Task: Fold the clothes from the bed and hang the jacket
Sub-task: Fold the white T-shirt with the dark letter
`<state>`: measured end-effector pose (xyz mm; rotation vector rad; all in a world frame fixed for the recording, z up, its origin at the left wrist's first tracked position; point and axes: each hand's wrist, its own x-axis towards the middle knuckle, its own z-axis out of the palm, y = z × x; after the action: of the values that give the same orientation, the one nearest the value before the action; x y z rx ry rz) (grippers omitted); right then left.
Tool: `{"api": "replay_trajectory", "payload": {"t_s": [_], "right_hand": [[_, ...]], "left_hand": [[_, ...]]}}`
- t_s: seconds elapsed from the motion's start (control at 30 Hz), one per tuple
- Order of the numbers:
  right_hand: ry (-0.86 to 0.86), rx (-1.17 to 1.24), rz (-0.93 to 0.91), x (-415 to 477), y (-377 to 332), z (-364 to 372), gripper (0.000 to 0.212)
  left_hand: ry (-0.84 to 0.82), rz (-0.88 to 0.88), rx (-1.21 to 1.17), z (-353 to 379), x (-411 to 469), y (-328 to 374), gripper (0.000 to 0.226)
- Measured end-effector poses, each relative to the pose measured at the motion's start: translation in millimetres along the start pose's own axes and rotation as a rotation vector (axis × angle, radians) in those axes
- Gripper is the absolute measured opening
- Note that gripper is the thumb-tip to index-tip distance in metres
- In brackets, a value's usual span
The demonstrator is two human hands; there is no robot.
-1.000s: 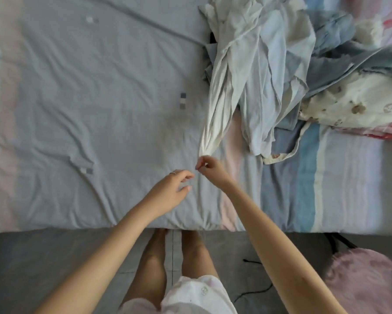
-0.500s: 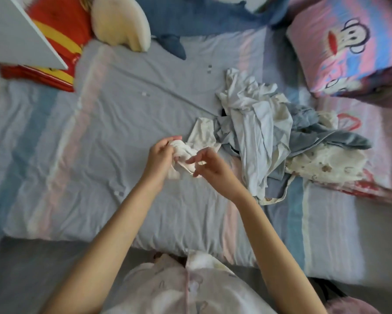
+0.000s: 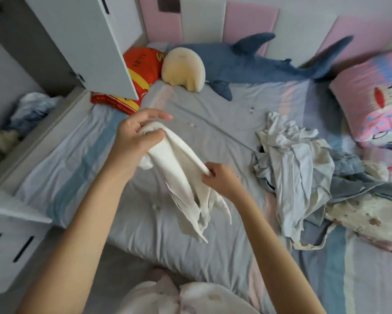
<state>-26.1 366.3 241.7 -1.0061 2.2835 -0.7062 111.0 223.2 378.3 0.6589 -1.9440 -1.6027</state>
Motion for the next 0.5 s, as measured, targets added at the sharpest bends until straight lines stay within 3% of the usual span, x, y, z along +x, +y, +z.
{"api": "replay_trajectory", "payload": {"t_s": [0.1,0.23,0.3,0.4,0.5], "right_hand": [[-0.026,-0.119,0.188,16,13,21,0.008],[0.328,-0.063,0.46,37,-11,44,0.015],[0.481,0.031,0.557,44,-19,45,0.021],[0.556,0.109,0.615,72,-52,75,0.025],[0.701,0.296,0.566,89,-98,95,0.025]], "left_hand": [[0.196,-0.006,0.02,-59,15,-11,0.029],[0.279,-0.037,0.058,-133,44,-56,0.029],[0.289,-0.062,0.116,-148,58,-80,0.026],[0.225,-0.083,0.224,-208,91,-117,0.016],[0.167,0.01,0.392,-248,109,-134,0.024]]}}
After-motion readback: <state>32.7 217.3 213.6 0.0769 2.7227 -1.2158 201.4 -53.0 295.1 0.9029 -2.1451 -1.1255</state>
